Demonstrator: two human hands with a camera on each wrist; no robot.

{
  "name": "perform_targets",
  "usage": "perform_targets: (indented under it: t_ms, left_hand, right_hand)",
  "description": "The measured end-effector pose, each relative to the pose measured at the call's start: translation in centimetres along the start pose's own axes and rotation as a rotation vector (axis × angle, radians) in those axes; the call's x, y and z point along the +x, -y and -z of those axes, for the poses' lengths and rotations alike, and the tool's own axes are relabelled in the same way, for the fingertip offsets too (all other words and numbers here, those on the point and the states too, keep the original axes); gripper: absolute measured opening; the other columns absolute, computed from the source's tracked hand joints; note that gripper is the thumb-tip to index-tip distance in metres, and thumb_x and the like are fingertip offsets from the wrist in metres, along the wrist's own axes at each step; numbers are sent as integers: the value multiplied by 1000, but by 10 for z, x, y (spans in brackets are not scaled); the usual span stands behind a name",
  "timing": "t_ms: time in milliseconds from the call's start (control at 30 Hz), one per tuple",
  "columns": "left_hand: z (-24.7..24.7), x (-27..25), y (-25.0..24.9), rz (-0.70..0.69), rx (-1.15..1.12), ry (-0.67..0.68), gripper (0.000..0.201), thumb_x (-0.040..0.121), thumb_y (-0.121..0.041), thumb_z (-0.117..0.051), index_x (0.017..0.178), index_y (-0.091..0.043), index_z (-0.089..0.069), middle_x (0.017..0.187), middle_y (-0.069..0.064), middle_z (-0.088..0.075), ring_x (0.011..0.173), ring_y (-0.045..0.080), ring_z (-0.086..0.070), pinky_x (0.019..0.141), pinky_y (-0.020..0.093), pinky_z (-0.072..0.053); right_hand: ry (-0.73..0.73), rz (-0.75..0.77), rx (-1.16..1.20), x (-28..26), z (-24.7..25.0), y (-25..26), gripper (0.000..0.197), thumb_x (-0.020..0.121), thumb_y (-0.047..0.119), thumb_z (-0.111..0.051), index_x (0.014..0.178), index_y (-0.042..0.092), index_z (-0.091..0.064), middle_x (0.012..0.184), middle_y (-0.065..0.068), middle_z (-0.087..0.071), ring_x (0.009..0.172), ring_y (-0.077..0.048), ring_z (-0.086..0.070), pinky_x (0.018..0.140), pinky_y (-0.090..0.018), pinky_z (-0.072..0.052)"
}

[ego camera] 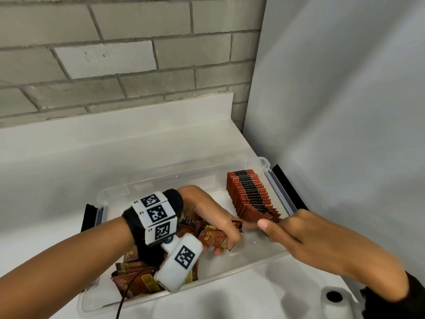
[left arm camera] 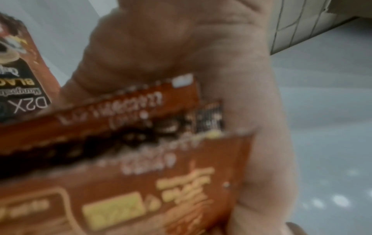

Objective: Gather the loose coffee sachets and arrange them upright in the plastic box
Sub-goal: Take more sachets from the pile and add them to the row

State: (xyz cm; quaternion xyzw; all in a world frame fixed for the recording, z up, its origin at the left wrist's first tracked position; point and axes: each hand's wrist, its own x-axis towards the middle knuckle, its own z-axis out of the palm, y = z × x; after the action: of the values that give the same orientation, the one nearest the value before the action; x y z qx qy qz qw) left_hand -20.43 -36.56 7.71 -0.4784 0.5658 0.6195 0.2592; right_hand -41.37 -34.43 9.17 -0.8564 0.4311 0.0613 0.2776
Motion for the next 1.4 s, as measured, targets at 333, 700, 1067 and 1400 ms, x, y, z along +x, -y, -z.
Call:
perform_targets:
  t_ms: [333,700,1067,1400]
  left_hand:
    - [7,-21,16,-54,-286,-203,33,87,-31,-56,99,-1,-62,87,18,-68,77,26,-67,75,31,-53]
    - [-15,-8,7,-305,-691,-246,24,94,-22,-45,90,-1,-56,70,15,-70,62,23,-68,57,25,-55]
    - [-21,-6,2,-354,-978,-161,29,84,-23,-55,101,1,-53,76,18,-63,65,31,-67,70,39,-59]
    - [-24,-2,1,-335,-1057,-173,32,89,-24,-53,111,-1,-49,83,17,-61,64,30,-68,69,39,-59]
  right_hand:
    - [21,14,-48,28,-16,14,25,100,47,-30,81,33,-39,92,8,-48,83,-8,-48,70,-19,-37]
    - [10,-116,-165,28,-13,19,20,104,23,-33,86,22,-44,73,13,-31,83,-15,-42,51,-11,-28]
    - [-4,-155,-120,26,-13,21,18,103,21,-37,86,20,-44,87,2,-44,81,-13,-44,52,-13,-30]
    - [-6,-144,-142,25,-12,20,15,103,22,-36,105,15,-50,86,5,-42,77,-8,-42,51,-11,-28]
